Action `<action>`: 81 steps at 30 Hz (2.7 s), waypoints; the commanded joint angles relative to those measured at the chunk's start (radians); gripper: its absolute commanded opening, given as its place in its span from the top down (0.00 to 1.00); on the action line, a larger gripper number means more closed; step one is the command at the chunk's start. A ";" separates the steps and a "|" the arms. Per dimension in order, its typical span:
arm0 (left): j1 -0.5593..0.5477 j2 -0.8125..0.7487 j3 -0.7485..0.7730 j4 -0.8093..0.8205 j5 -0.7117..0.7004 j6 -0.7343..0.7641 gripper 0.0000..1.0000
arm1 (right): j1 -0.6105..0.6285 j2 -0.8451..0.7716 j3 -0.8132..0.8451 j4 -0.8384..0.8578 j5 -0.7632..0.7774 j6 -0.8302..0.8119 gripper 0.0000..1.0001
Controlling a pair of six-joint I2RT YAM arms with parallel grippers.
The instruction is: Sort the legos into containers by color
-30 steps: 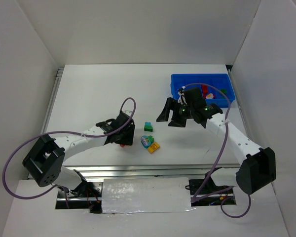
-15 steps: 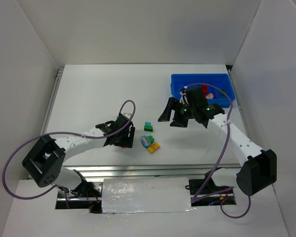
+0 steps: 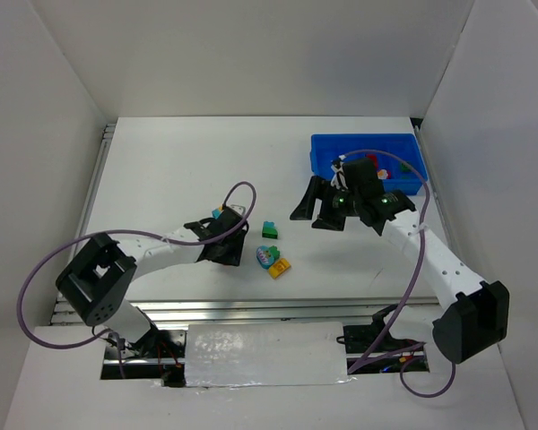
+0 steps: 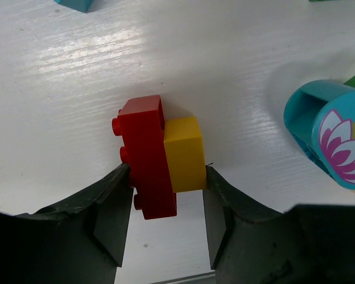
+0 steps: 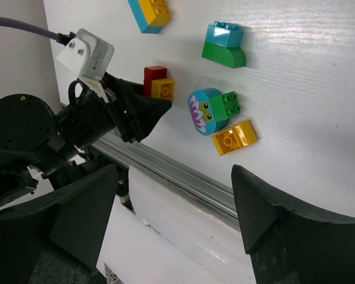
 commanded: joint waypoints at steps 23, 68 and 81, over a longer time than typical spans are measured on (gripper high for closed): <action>-0.056 -0.419 0.116 0.193 0.557 0.296 1.00 | 0.200 -0.041 0.050 0.141 -0.104 0.303 0.22; -0.041 -0.397 0.410 -0.055 0.791 0.291 0.01 | -0.066 -0.173 -0.119 0.495 -0.961 -0.266 1.00; -0.035 -0.339 0.409 0.096 0.966 0.193 0.08 | 0.017 -0.199 -0.096 0.480 -0.898 -0.264 1.00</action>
